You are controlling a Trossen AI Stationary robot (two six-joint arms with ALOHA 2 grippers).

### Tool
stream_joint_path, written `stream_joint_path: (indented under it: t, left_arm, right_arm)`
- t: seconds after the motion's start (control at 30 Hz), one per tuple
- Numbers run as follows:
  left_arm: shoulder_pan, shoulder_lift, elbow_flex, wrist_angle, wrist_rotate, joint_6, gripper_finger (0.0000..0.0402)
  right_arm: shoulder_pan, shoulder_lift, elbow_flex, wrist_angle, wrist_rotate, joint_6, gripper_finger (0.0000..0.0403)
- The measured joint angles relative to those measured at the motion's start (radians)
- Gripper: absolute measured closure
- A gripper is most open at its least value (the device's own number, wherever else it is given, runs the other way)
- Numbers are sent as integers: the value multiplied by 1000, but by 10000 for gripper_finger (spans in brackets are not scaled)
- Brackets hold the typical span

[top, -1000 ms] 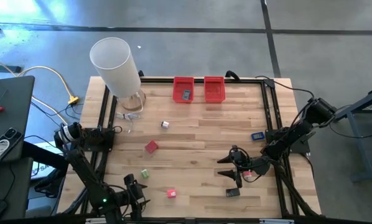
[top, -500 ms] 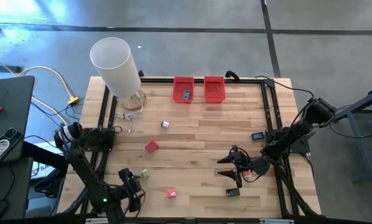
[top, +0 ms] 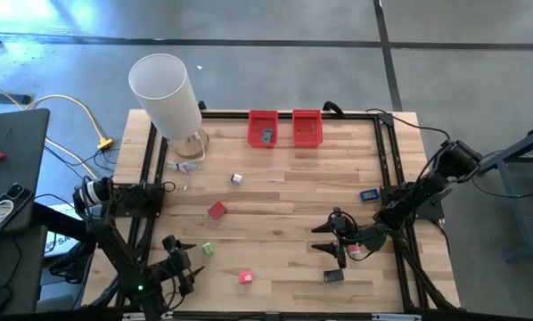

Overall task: Pick & Place Office items
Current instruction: Put the green charger adapter into the right red bin

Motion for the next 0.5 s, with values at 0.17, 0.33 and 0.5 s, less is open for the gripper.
stream_joint_path:
  t: [0.17,0.33,0.5]
  left_arm:
    - [12,0,-40,1,-19,-10,57]
    - [9,0,-86,26,-28,-61,57]
    - [-1,0,-134,107,-41,-73,57]
  right_arm:
    - [0,0,0,0,2,0,174]
    - [0,0,0,-2,2,0,174]
    - [0,0,0,-13,2,0,174]
